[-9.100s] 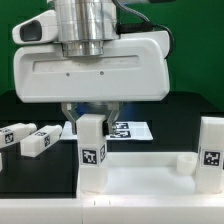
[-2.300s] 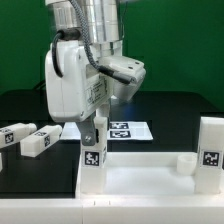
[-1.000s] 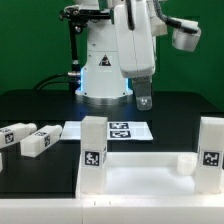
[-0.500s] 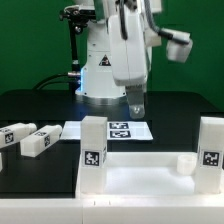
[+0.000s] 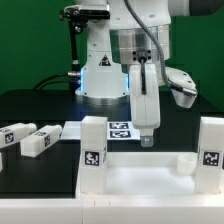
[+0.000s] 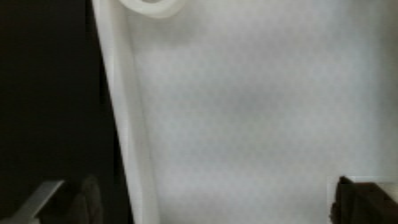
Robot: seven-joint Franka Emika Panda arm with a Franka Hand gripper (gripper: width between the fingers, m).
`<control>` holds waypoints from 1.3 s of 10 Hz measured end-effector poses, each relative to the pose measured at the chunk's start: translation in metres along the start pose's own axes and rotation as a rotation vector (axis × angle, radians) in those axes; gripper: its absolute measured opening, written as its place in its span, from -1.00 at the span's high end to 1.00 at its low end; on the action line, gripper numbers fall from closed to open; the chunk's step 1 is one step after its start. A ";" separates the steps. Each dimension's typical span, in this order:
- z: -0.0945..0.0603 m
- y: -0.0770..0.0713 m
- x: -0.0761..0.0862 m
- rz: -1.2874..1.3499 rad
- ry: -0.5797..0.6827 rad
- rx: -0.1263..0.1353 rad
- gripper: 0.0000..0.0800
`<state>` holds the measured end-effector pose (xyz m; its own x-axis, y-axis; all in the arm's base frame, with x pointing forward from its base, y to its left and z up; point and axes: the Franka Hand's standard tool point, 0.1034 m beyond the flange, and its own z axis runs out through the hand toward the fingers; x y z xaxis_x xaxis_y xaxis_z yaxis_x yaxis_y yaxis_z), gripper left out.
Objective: Assemble desk
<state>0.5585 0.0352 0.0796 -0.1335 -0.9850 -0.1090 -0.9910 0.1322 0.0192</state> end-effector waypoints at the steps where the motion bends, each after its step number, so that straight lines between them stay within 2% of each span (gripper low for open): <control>1: 0.001 0.000 0.000 -0.001 0.000 -0.001 -0.62; 2: 0.004 0.005 0.001 -0.008 0.007 0.003 -0.62; 3: 0.015 0.018 0.006 -0.009 0.024 0.005 -0.62; 4: 0.027 0.030 0.013 -0.004 0.046 0.026 -0.62; 6: 0.053 0.040 0.010 -0.018 0.079 0.005 -0.62; 8: 0.070 0.048 0.004 -0.038 0.101 -0.013 -0.62; 10: 0.074 0.052 -0.003 -0.038 0.102 -0.028 -0.62; 11: 0.075 0.052 -0.002 -0.040 0.102 -0.027 -0.40; 12: 0.075 0.052 -0.002 -0.040 0.103 -0.028 -0.06; 13: 0.075 0.052 -0.002 -0.040 0.103 -0.028 -0.06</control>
Offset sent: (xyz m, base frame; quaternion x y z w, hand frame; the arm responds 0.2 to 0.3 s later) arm -0.0595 -0.0129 -0.0393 0.0746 0.0318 0.0158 0.9966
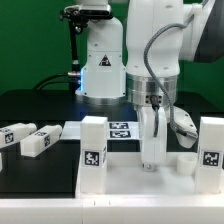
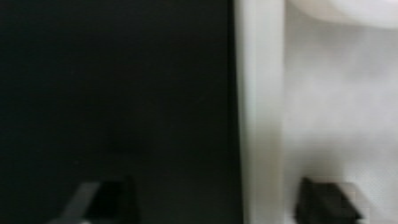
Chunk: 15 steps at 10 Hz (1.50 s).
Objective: Assemble desk
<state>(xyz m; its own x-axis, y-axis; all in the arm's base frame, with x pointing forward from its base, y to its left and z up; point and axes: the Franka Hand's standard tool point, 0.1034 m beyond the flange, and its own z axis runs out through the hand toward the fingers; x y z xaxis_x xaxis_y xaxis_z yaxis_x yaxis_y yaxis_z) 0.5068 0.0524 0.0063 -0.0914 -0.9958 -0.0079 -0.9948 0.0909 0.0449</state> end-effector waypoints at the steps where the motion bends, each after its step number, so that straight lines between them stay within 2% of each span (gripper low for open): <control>1: 0.000 0.000 0.000 0.000 0.000 0.000 0.36; 2: 0.000 0.000 0.000 0.000 0.000 0.000 0.80; 3: -0.001 -0.002 0.000 -0.004 0.000 0.006 0.84; 4: -0.002 -0.002 0.000 -0.017 0.001 0.007 0.84; 5: -0.008 -0.003 0.003 -0.153 -0.001 0.015 0.85; 6: -0.014 -0.001 0.008 -0.241 0.000 0.027 0.85; 7: -0.017 0.006 0.021 -0.336 0.008 0.034 0.85; 8: -0.019 0.012 0.036 -0.457 0.018 0.026 0.85; 9: -0.019 0.015 0.041 -0.511 0.016 0.006 0.85; 13: -0.014 0.021 0.054 -0.691 0.021 -0.016 0.84; 14: -0.014 0.024 0.070 -0.889 0.003 -0.040 0.84; 15: -0.016 0.015 0.087 -1.073 0.012 -0.024 0.84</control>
Offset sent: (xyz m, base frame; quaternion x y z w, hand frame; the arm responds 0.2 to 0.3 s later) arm 0.0000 0.0000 0.0000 0.0000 0.0000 0.0000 1.0000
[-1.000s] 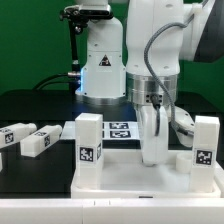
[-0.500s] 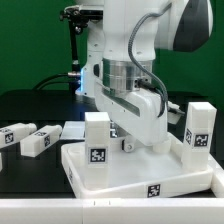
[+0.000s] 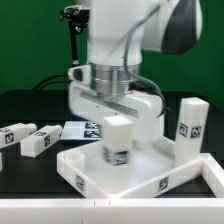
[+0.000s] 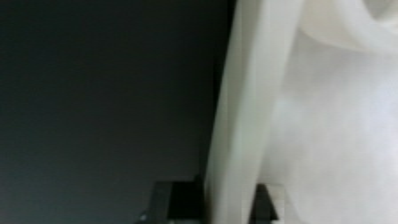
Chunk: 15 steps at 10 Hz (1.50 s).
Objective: Assemble desk
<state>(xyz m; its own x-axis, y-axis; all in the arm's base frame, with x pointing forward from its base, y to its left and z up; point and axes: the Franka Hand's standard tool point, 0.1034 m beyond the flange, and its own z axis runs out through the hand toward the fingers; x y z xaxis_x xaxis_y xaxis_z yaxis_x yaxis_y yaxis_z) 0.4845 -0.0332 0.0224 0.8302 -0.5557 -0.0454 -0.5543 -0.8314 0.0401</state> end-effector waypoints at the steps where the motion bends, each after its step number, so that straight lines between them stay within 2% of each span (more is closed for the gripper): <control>1: 0.002 0.001 0.006 -0.133 0.018 0.007 0.85; 4: 0.002 0.003 0.006 -0.269 0.016 0.000 0.85; 5: 0.001 0.002 0.010 -0.405 0.023 -0.010 0.85; 7: -0.010 -0.024 0.040 -0.733 0.074 -0.014 0.85; 8: -0.009 -0.029 0.039 -0.821 0.074 -0.024 0.85; 10: -0.007 -0.020 0.039 -0.907 0.064 -0.037 0.85; 12: -0.009 -0.019 0.043 -1.059 0.063 -0.058 0.85; 13: -0.016 -0.023 0.056 -1.217 0.078 -0.073 0.85; 14: -0.024 -0.027 0.074 -1.384 0.090 -0.072 0.85; 15: -0.028 -0.031 0.085 -1.476 0.095 -0.073 0.85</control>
Offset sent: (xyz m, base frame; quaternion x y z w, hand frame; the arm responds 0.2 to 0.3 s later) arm 0.0000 0.0000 0.0000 0.0000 0.0000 -0.1296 0.9916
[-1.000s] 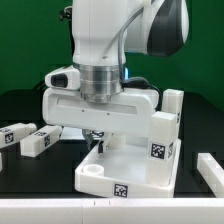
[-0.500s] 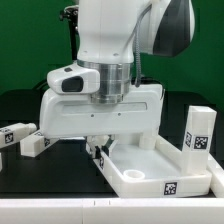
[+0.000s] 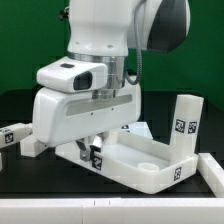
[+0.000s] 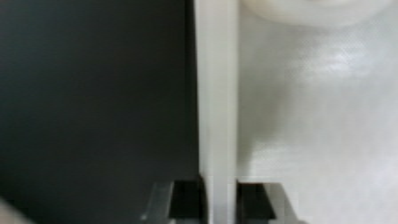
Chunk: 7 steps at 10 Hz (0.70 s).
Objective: Assemble desk
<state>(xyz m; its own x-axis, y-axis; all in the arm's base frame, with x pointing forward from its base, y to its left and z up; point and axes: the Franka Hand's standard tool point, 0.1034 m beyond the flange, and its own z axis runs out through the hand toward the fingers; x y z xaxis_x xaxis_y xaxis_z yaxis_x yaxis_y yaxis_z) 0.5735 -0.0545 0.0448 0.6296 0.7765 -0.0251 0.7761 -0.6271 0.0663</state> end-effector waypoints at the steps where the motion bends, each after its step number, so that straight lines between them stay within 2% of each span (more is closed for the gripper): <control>1: 0.002 -0.001 -0.004 -0.047 -0.010 -0.005 0.85; 4: 0.003 0.001 -0.008 -0.179 -0.040 -0.014 0.85; 5: -0.003 0.006 0.011 -0.290 -0.030 -0.031 0.85; 6: -0.010 0.015 0.037 -0.400 0.002 -0.055 0.85; 7: -0.013 0.025 0.049 -0.525 0.028 -0.068 0.85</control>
Offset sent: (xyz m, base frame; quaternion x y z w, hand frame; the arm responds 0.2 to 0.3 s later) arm 0.0000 0.0000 0.0000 0.0000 0.0000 -0.1296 0.9916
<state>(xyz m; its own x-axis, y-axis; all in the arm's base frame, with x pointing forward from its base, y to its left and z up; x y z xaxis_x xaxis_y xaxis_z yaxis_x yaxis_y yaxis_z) 0.6232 -0.0309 0.0578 0.1551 0.9868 -0.0457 0.9820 -0.1490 0.1163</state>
